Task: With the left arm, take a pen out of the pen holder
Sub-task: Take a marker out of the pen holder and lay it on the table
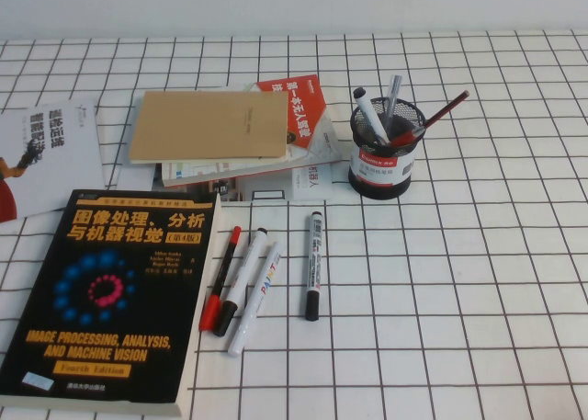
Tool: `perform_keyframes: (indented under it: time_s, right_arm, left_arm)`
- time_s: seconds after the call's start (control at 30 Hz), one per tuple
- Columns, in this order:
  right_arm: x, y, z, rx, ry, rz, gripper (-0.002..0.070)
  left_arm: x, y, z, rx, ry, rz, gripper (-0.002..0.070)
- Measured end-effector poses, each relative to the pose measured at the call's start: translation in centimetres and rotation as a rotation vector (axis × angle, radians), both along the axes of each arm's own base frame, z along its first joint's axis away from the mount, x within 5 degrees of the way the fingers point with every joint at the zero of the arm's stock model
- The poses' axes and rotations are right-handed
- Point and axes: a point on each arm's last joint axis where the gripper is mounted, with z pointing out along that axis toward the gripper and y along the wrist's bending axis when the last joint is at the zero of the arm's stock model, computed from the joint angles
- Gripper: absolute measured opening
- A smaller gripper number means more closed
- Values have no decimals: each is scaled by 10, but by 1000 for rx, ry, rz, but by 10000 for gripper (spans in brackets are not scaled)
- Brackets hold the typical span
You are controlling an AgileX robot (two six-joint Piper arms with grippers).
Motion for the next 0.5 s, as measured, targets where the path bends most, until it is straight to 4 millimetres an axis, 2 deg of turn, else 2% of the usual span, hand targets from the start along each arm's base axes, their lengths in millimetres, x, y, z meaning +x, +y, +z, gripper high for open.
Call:
perform_keyframes:
  time_s: [0.07, 0.23, 0.4, 0.5]
  right_arm:
    - [0, 0, 0, 0, 0, 0, -16]
    - [0, 0, 0, 0, 0, 0, -16]
    - [0, 0, 0, 0, 0, 0, -16]
    - [0, 0, 0, 0, 0, 0, -16]
  left_arm:
    - [-2, -3, 9, 121, 57, -21, 0]
    - [-1, -4, 58, 450, 175, -13, 0]
    - [23, -9, 93, 616, 282, -79, 0]
    - [42, -16, 102, 669, 304, -164, 0]
